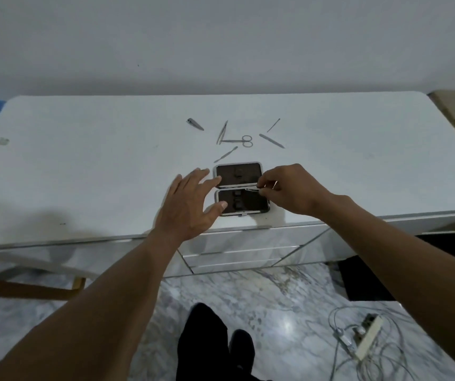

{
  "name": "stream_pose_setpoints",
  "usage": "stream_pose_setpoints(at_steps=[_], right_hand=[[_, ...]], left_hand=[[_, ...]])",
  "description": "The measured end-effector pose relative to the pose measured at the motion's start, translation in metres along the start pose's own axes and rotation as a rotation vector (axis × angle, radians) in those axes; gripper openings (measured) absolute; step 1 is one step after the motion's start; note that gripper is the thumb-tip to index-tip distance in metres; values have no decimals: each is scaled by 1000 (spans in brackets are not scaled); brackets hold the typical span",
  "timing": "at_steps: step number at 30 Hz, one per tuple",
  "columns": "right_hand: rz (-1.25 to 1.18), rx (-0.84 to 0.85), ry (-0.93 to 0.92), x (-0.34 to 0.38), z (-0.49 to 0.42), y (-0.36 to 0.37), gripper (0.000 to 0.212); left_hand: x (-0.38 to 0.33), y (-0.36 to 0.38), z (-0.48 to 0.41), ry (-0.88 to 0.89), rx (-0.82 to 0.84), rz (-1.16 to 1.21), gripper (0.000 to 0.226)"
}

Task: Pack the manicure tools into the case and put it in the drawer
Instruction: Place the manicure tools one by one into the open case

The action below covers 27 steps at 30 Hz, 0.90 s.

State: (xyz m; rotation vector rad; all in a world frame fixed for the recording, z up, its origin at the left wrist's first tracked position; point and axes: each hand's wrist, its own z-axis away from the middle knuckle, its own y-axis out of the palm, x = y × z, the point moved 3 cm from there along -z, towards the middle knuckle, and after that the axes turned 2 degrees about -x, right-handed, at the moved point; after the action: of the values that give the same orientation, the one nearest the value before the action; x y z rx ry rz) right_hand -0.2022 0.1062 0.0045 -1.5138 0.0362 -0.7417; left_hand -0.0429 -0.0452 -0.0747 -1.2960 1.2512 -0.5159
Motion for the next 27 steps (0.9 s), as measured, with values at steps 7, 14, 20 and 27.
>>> stream_pose_setpoints(at_steps=[7,14,20,27], right_hand=[[-15,11,9,-5,5,12,16],[75,26,-49,-3,5,14,16],[91,29,-108,-2,11,19,16],[48,-25,-99,4,14,27,15]], left_hand=[[5,3,1,-10,12,42,63],[6,5,2,13,11,26,63],[9,6,1,12,3,23,62],[10,6,0,13,10,20,65]])
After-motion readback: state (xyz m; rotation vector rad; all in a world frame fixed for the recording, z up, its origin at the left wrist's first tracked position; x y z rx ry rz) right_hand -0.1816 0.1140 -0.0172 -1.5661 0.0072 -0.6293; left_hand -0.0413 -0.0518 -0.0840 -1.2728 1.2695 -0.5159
